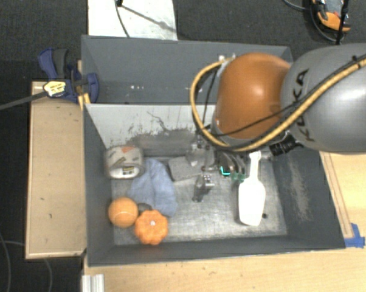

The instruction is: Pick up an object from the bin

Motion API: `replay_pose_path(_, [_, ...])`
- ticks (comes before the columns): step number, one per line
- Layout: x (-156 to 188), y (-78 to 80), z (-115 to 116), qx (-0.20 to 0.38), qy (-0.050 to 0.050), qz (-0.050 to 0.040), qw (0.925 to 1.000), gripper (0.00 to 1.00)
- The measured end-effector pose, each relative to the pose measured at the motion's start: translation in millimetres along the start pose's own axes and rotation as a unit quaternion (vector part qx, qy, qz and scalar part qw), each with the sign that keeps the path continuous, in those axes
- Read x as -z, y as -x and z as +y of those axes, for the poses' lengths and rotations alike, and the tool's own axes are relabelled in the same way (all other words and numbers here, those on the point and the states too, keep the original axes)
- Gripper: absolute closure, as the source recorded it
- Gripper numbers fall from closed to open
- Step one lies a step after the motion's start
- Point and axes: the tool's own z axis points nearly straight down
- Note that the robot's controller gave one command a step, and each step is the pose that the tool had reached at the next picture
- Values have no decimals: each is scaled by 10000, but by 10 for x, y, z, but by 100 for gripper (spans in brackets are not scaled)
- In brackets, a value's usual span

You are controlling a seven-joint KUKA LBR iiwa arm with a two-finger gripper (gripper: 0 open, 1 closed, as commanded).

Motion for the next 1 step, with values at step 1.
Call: replay_pose_path(1, [45, 17, -6, -13, 4, -43, 10000, 0])
